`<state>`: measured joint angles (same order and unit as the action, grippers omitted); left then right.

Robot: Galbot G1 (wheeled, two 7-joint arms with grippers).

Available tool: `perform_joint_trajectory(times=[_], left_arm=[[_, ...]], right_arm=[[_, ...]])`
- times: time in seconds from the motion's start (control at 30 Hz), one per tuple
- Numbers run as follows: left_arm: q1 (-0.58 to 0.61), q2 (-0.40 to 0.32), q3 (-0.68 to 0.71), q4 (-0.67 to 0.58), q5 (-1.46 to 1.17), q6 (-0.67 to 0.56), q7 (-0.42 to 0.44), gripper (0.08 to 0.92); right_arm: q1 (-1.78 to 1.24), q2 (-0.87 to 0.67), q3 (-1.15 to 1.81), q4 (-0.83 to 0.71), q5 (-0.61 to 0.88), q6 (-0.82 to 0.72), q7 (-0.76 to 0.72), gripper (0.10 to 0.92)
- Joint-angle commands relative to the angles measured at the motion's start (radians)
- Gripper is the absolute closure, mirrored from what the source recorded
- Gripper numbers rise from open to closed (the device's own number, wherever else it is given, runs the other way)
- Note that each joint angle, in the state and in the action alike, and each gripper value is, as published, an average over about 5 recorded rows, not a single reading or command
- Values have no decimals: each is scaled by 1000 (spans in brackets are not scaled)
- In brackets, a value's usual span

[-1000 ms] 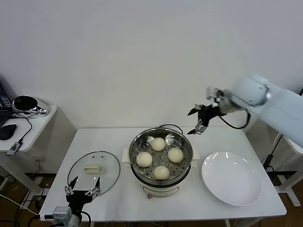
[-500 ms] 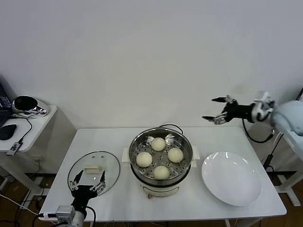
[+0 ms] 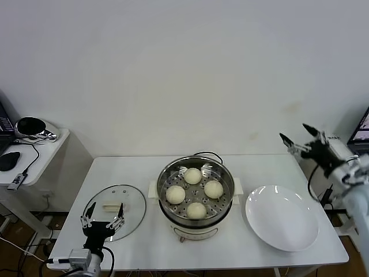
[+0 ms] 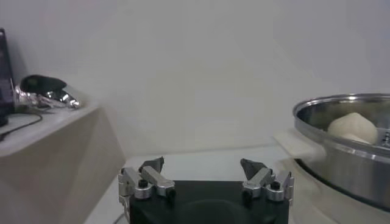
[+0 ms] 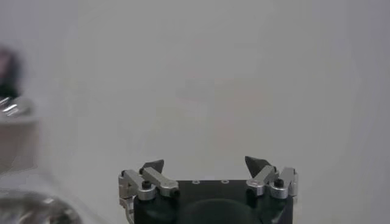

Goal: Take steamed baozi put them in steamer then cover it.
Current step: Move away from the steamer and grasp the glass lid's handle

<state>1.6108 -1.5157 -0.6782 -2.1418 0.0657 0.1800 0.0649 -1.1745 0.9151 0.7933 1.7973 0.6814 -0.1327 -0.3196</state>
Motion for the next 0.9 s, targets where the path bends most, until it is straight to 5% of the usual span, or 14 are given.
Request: perform_joint_trajectory(times=[0.03, 0.3, 0.57, 0.73, 0.9], left_arm=[[-17, 11, -8, 36, 183, -83, -16, 177], [-71, 72, -29, 189, 869, -320, -122, 177], [-84, 257, 47, 377, 1224, -272, -371, 177], [-90, 346, 75, 419, 1218, -234, -306, 177], [-144, 354, 51, 458, 1181, -282, -225, 177]], right_arm=[[-338, 347, 175, 43, 17, 109, 127, 203], [-365, 357, 167, 47, 1, 105, 129, 203], [-345, 355, 138, 47, -18, 86, 130, 203], [-348, 360, 122, 46, -38, 89, 125, 203], [-344, 369, 116, 46, -55, 91, 127, 203]])
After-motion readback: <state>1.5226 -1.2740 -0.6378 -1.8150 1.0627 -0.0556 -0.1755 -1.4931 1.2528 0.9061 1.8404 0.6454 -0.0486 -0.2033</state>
